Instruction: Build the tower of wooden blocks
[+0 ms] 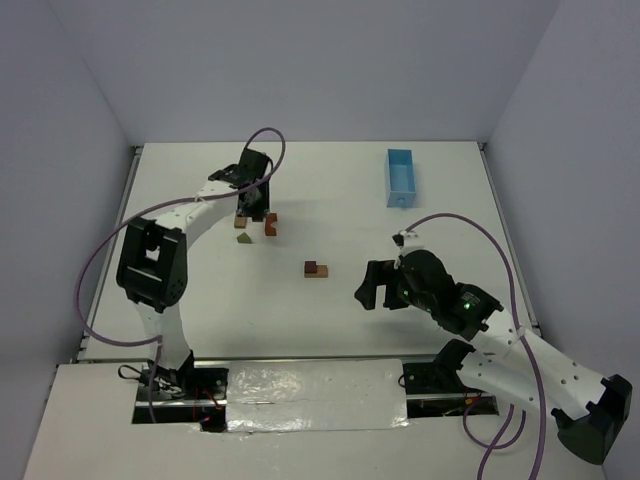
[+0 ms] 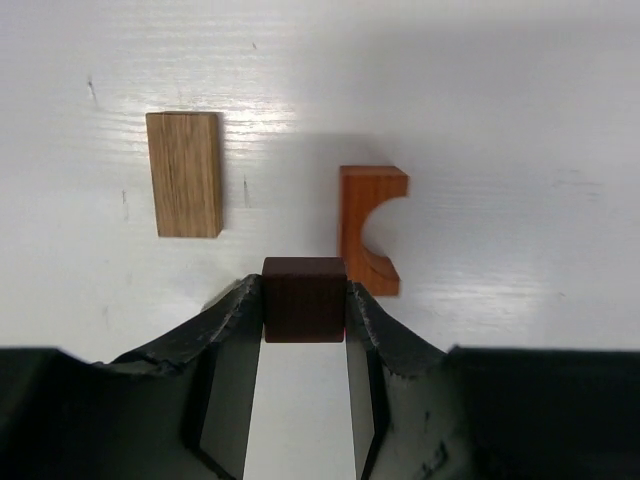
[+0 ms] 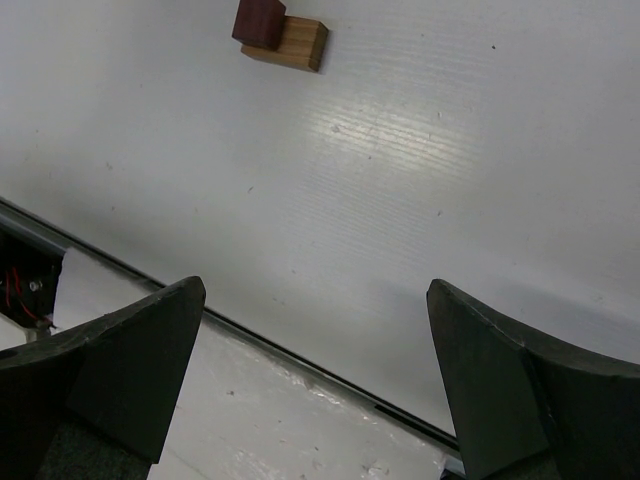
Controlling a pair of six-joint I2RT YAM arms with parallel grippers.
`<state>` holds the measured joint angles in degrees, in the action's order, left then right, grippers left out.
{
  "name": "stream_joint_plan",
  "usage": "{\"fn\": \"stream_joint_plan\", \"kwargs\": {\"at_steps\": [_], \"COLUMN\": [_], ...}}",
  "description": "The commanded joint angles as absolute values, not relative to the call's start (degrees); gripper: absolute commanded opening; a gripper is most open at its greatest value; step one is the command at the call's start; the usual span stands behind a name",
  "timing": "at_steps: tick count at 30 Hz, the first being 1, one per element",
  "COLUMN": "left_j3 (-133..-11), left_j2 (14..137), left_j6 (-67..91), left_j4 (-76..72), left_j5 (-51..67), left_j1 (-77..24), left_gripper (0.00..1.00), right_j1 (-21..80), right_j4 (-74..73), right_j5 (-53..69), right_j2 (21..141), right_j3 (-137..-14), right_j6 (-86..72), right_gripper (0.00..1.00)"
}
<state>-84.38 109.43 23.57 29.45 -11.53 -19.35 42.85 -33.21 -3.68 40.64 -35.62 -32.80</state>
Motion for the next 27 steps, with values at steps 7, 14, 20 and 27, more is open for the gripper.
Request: {"fn": "stream_joint_plan", "kwargs": {"at_steps": [7,14,20,27], "left_j3": [-85.78,-86.66,-87.89,-88.76], "left_j2": [99.76,100.37,104.49,108.89], "left_j6": [37.6,42.53,47.98,53.61], "left_j4": [35.94,35.24,35.6,35.86], "left_j5": [-22.4,-22.06,-25.66,-28.82], "left_j1": [-32.42,-43.41,-49.83,-52.64], "left_gripper": [0.23,0.26,0.32,0.32], "right_j1": [42.72,42.63,42.63,42.63], "right_j4": [-35.23,-40.25,-40.17,-39.9], "right_j5": [-10.27,-16.61,-15.56,-14.68], "right_j2": [38.59,35.17,33.66,33.13], "right_j3": [-37.7,-39.46,-38.41,-37.79], "right_j6": [-35.76,-39.29,-39.37,-38.67], "right_gripper": [1.0,1.0,1.0,1.0]}}
